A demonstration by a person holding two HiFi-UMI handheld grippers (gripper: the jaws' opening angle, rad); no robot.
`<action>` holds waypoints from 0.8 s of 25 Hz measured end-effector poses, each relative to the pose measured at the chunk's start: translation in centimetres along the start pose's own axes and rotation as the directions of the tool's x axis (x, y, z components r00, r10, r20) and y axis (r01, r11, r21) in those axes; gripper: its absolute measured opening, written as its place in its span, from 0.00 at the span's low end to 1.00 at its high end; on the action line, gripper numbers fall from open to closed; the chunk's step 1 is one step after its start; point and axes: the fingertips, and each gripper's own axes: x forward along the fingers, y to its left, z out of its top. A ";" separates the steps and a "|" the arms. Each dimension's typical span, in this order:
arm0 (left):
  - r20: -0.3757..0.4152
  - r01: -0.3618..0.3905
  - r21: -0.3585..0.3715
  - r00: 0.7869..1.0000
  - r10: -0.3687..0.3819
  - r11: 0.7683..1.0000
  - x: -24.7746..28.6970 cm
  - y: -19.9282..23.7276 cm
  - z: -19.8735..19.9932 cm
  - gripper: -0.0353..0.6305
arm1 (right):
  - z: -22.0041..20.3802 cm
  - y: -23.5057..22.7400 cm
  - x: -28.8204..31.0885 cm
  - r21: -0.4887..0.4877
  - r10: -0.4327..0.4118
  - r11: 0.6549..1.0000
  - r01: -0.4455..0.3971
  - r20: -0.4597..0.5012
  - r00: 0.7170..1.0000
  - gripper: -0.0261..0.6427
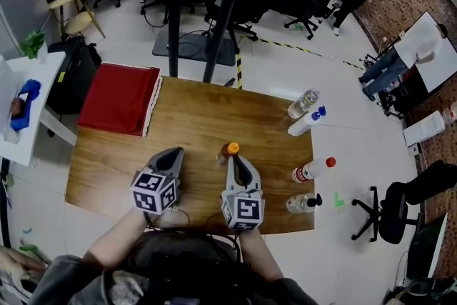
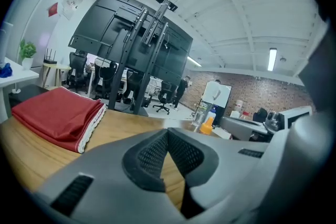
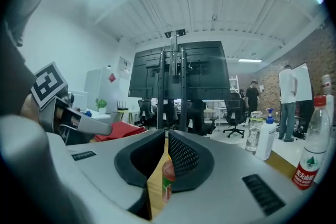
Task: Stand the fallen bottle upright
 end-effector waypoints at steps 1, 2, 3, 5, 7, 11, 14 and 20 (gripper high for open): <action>0.000 0.004 0.000 1.000 -0.004 1.000 -0.1 -0.1 0.0 0.09 | 0.1 0.0 -0.1 -0.003 -0.002 1.000 0.001 0.000 1.000 0.07; -0.002 0.007 0.000 1.000 -0.007 1.000 -0.2 -0.2 0.0 0.09 | 0.2 0.1 -0.2 -0.007 0.001 1.000 -0.001 -0.002 1.000 0.05; -0.004 0.008 -0.002 1.000 -0.008 1.000 -0.2 -0.3 -0.1 0.09 | 0.3 0.1 -0.3 -0.012 0.006 1.000 -0.006 -0.007 1.000 0.05; -0.007 0.008 -0.010 1.000 -0.008 1.000 -0.2 -0.2 -0.2 0.09 | 0.3 0.1 -0.3 -0.021 0.007 1.000 -0.008 -0.030 1.000 0.05; -0.009 0.005 -0.017 1.000 -0.005 1.000 -0.3 0.0 -0.3 0.09 | 0.1 -0.1 -0.2 -0.023 0.000 1.000 -0.001 -0.044 0.999 0.05; -0.011 0.002 -0.022 1.000 -0.002 1.000 -0.4 0.2 -0.3 0.09 | -0.1 -0.8 -0.4 -0.031 -0.023 0.999 0.021 -0.054 0.998 0.05; -0.010 -0.003 -0.026 1.000 0.003 1.000 -0.4 0.4 -0.3 0.09 | 0.0 -1.2 -0.4 -0.042 -0.034 0.999 0.032 -0.051 0.998 0.05; -0.004 -0.001 -0.003 1.000 0.001 1.000 -0.5 0.1 0.1 0.09 | -0.1 -0.8 -0.3 -0.067 -0.024 0.998 0.019 -0.072 0.997 0.05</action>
